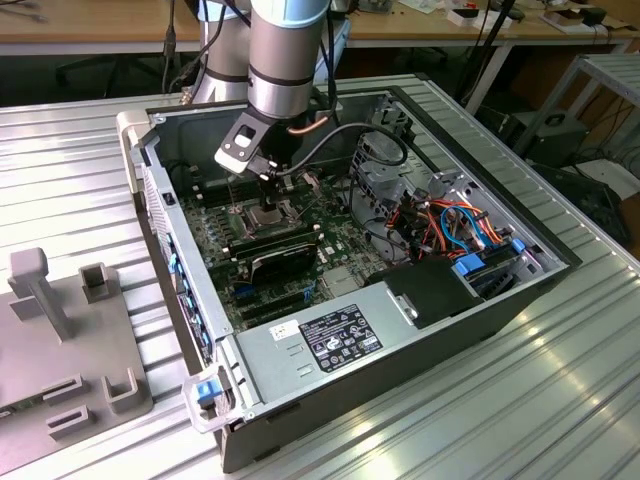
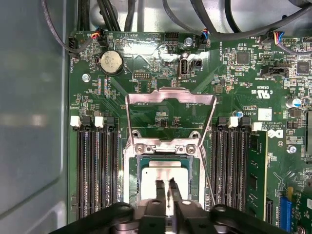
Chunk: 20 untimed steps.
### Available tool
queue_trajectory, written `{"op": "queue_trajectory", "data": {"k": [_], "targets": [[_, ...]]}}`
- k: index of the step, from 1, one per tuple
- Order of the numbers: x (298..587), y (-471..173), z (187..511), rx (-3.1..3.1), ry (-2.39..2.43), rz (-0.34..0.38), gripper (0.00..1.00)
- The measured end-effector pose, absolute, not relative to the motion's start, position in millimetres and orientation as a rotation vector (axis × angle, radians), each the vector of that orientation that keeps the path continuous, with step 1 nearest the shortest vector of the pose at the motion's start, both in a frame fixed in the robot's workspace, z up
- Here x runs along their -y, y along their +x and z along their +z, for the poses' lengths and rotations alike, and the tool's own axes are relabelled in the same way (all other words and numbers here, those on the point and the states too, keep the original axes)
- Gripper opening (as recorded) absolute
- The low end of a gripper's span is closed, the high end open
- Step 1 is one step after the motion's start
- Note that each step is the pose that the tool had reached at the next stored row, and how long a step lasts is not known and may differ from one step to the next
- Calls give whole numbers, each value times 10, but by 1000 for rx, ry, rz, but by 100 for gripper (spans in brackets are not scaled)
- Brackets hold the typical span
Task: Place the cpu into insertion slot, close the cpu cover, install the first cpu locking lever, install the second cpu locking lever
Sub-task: 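Place the cpu into insertion slot, then close the cpu cover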
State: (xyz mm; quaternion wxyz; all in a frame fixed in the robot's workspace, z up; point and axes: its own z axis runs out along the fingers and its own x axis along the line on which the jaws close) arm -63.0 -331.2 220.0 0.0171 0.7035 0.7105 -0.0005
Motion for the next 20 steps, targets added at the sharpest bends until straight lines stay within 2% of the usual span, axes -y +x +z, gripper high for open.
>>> {"op": "queue_trajectory", "data": {"k": [1, 20], "targets": [[3312, -630, 2200, -2208, 2186, -2, 11], [3312, -630, 2220, -2208, 2186, -3, 11]]}}
